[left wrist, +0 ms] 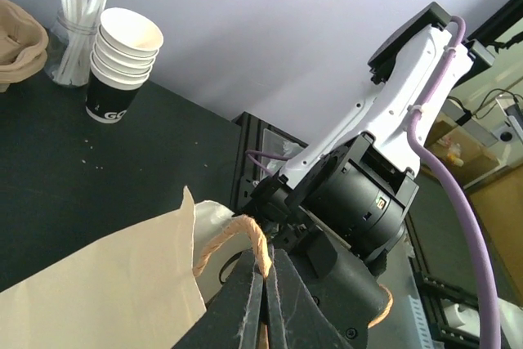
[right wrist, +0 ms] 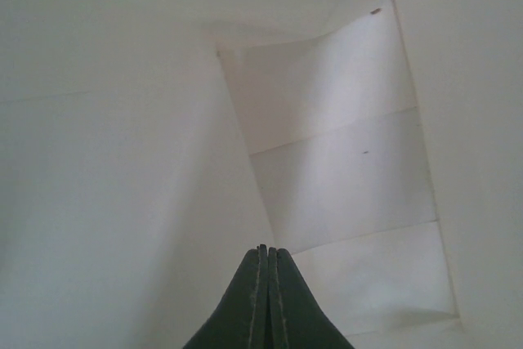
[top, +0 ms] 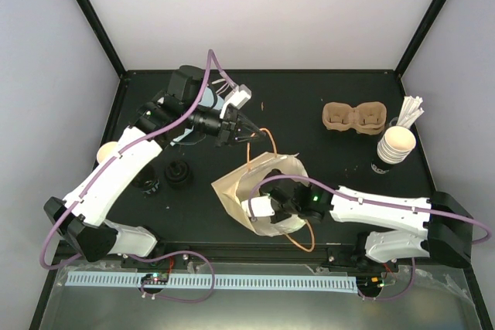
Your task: Pack the takeout coffee
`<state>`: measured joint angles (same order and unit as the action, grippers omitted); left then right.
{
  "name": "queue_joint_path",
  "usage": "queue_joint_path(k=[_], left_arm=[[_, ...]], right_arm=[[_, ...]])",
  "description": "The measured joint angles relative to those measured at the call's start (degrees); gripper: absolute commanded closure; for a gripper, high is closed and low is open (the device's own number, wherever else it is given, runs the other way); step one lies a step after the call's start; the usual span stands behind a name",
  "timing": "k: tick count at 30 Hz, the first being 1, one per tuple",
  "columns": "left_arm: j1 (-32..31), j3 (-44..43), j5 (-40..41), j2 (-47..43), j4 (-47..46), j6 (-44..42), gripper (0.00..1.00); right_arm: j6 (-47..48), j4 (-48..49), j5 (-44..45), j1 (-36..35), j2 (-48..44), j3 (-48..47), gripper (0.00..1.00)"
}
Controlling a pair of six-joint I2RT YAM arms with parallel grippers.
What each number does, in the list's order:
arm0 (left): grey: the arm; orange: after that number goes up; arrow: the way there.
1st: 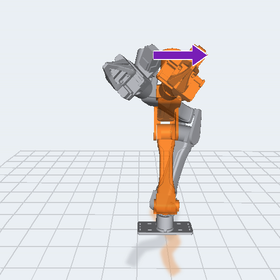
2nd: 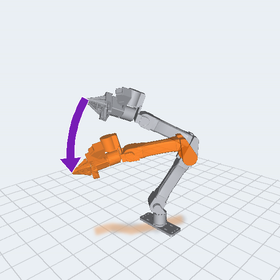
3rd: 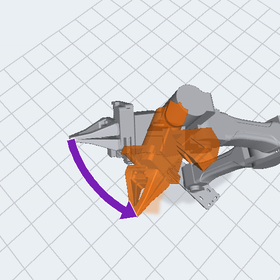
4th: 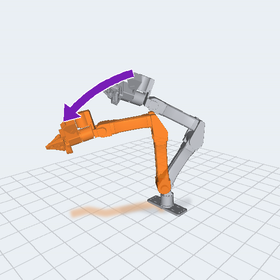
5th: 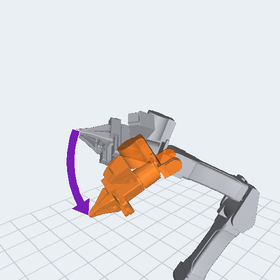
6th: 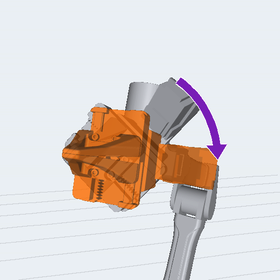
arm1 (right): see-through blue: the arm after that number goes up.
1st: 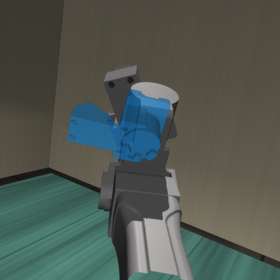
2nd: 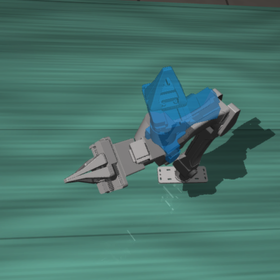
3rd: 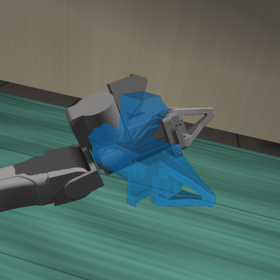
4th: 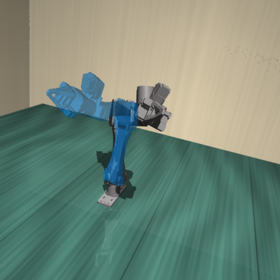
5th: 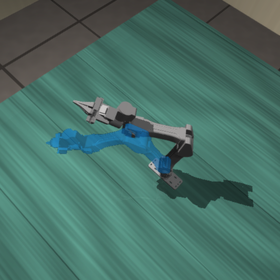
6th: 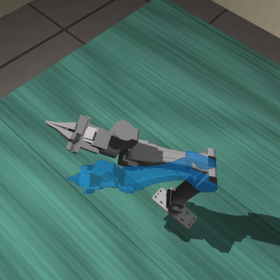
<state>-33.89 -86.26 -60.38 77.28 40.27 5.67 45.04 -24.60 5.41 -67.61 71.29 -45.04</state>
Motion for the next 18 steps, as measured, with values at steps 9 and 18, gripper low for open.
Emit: queue_joint_path(k=[9,18], left_arm=[[0.0,-3.8,3.4,0.0,2.6,-2.0,0.98],[0.0,-4.4,4.2,-0.1,3.0,-2.3,0.98]], right_arm=[[-1.1,-2.5,-1.5,-0.8,-0.4,0.8,0.99],[-5.3,-3.2,-0.5,-0.8,-0.7,0.4,0.99]])
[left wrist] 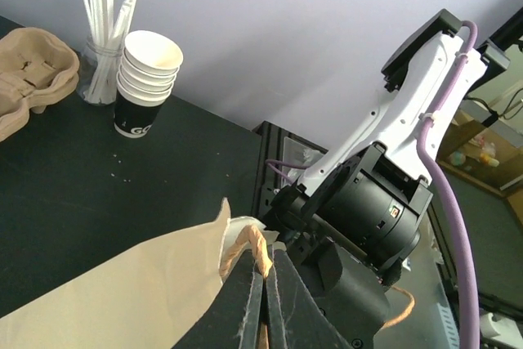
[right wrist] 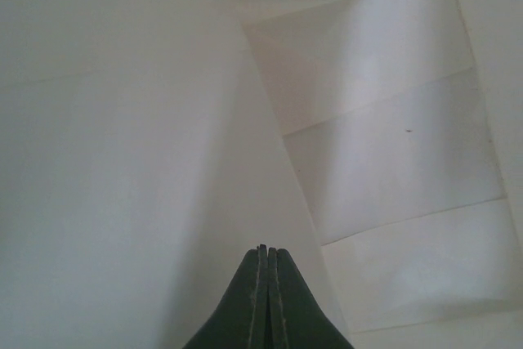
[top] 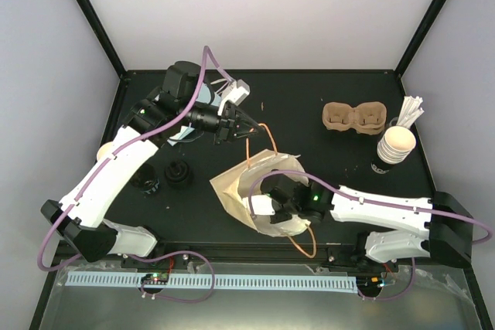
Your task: Pack the takeout coffee
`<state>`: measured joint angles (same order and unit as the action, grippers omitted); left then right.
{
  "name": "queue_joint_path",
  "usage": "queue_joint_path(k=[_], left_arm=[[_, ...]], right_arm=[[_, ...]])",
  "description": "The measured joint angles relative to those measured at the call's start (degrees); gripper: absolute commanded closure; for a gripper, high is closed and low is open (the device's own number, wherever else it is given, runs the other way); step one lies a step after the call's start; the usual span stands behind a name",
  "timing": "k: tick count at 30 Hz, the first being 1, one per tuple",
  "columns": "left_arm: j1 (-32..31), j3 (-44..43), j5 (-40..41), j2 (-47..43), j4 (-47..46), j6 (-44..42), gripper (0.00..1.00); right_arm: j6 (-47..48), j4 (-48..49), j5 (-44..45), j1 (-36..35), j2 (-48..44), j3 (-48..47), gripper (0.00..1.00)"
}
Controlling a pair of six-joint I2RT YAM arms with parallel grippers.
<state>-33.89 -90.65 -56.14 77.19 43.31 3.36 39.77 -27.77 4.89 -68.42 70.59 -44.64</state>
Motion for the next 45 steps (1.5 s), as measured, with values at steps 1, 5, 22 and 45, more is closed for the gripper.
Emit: queue_joint_path(k=[1,5,22,45], left_arm=[[0.0,0.0,-0.2,0.0,0.0,0.0,0.98],[-0.6,0.6,-1.0,-0.3,-0.5,0.0,0.98],[-1.9,1.7,-3.3,-1.6,-1.8,0.1,0.98],[-3.0,2.3,-3.7,-1.5,-3.9,0.3,0.98]], right_arm=[[-1.2,-0.2,0.4,0.1,0.3,-0.6,0.99],[-4.5,0.6,1.1,1.0,1.1,-2.8,0.99],[-10.6,7.5,2.3,4.0,10.3,-6.1,0.99],[-15.4,14.7,9.1,4.0,8.6,-5.4,0.99]])
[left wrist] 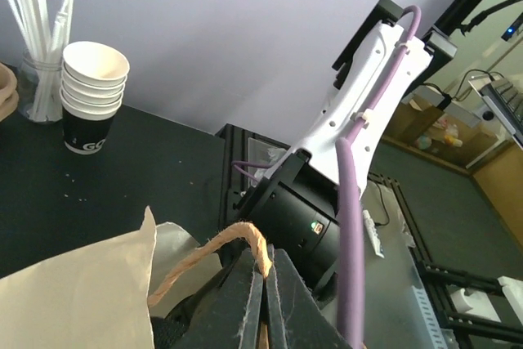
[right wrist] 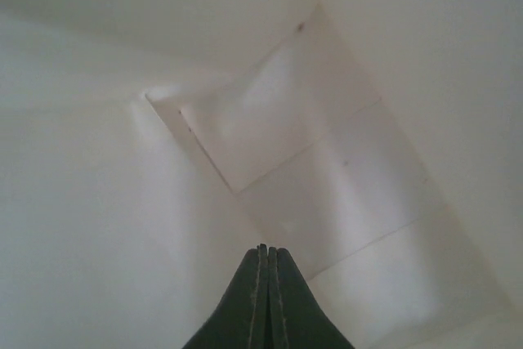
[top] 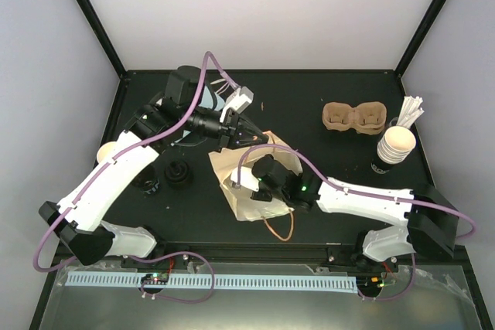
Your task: Pack the takeout coffee
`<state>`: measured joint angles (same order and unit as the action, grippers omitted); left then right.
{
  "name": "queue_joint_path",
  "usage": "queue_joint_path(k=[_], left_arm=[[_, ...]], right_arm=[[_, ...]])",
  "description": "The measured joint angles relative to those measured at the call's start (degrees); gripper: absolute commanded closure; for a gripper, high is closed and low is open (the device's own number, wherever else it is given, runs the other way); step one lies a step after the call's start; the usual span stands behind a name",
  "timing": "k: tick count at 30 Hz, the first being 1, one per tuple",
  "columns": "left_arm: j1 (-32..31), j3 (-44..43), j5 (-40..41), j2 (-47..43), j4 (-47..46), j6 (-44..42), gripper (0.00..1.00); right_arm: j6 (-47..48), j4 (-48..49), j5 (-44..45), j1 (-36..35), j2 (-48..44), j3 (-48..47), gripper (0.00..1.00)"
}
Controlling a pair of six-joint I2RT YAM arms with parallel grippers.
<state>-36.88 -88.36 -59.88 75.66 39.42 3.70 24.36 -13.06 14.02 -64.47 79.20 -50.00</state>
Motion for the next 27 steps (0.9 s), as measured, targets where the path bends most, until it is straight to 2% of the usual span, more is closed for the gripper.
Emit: queue_joint_path(k=[5,14,27], left_arm=[[-1.0,0.0,-0.4,0.2,0.0,0.1,0.98],[-2.0,0.0,-1.6,0.2,-0.2,0.9,0.99],[-2.1,0.0,-5.1,-0.3,-3.8,5.4,0.98]], right_arm=[[8.9,2.1,0.3,-0.1,-1.9,1.0,0.99],[21.7,2.1,5.2,-0.2,0.9,0.9,0.99],[26.5,0.3,9.1,-0.2,5.2,0.7,0.99]])
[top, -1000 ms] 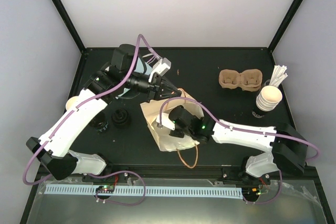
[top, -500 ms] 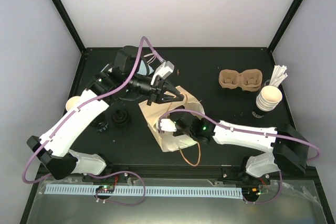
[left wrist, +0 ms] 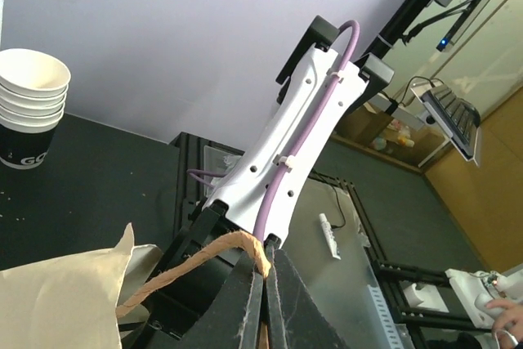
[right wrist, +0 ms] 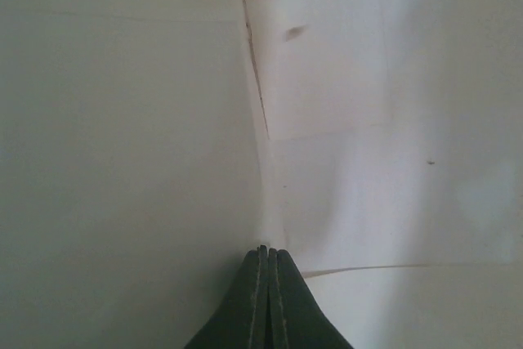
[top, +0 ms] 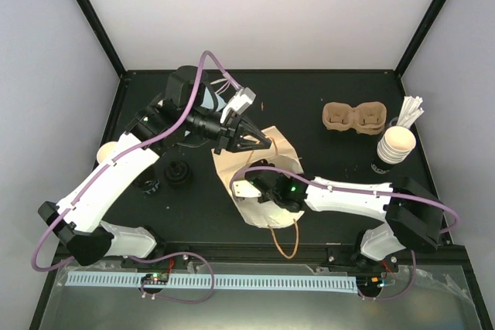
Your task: Pack the takeout coffee
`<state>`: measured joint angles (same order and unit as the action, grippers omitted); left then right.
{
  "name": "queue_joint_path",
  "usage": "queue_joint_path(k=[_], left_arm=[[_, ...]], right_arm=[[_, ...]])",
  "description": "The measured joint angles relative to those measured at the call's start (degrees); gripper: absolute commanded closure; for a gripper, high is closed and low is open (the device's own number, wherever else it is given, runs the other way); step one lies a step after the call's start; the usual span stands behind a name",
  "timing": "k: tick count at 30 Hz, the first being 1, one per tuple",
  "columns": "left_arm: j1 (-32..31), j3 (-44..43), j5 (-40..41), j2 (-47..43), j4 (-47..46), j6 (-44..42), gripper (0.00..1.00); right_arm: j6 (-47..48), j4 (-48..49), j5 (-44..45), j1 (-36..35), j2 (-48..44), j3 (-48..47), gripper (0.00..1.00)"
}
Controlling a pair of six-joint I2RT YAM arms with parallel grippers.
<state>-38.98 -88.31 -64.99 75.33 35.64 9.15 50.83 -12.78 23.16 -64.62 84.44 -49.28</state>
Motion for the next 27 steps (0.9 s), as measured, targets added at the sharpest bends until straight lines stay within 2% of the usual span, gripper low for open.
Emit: queue_joint_path(k=[7,14,27], left_arm=[[0.0,-0.1,0.8,0.0,0.5,-0.2,0.98],[0.0,-3.2,4.7,0.6,5.7,-4.2,0.98],[0.3,-6.1,10.9,2.4,10.0,-7.7,0.99]], right_arm=[[0.1,-4.7,-4.2,-0.1,0.1,-0.3,0.99],[-1.2,-10.5,-8.9,-0.9,0.1,-0.4,0.99],[-4.9,-14.6,-11.8,-1.3,-4.3,-0.6,0.99]])
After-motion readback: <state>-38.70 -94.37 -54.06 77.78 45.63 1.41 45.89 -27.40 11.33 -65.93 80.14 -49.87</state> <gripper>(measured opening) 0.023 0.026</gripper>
